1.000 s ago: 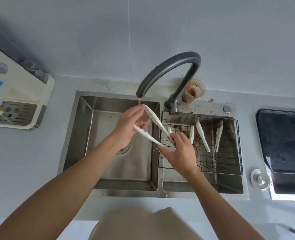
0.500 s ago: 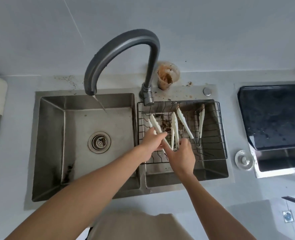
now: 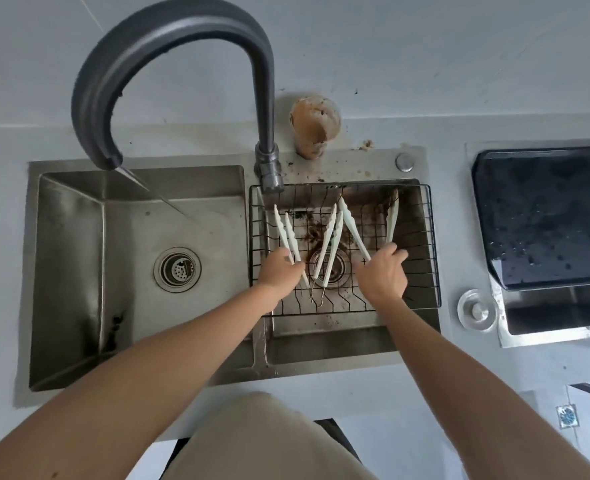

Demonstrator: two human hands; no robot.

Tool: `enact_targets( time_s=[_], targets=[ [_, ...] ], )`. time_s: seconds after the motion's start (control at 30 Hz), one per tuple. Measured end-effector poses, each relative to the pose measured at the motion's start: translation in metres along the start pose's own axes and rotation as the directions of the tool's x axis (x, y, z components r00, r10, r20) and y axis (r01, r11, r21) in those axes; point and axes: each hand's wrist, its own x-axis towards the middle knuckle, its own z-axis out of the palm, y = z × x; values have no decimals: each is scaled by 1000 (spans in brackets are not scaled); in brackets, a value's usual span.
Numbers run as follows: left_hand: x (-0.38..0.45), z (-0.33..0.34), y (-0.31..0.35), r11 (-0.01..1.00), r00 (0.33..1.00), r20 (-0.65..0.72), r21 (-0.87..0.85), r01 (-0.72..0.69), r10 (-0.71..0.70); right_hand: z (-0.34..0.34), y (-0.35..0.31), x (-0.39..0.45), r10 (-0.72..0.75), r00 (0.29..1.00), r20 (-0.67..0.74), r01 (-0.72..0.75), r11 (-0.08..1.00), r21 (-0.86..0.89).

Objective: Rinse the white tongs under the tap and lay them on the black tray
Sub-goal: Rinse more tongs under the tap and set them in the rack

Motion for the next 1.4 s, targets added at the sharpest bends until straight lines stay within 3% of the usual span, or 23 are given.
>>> enact_targets(
  time_s=[0.13,0.57,0.67,0.73,0.8,0.9,1.2,1.4],
  targets=[
    [-3,1,-6,999,1000,20,-42,3,-2,0,4,27,39,995,91,-40,999,16],
    [-19,-7,17,979,994,109,-203,-3,26,-40,17,-5,19,993,115,-14,999,-45],
    [-23,-13,26,969,989,146,-246,-2,39,-49,26,-32,-16,993,113,10,998,56],
    [-27,-20,30,956,985,162,-295,-6,56,-55,24,-53,-73,989,130,35,962,269],
    [-31,-30,32,932,982,169,-363,-15,81,-63,11,-78,-183,962,205,48,846,531],
    [-39,-54,31,874,979,162,-485,-32,126,-72,-19,-112,-391,856,337,25,683,730],
    [-55,-148,-14,633,970,113,-773,-49,214,-47,-101,-150,-546,690,476,-45,624,780],
    [-52,-181,-21,589,976,-10,-796,-141,219,-39,-129,-159,-570,651,501,-107,585,804]
  ],
)
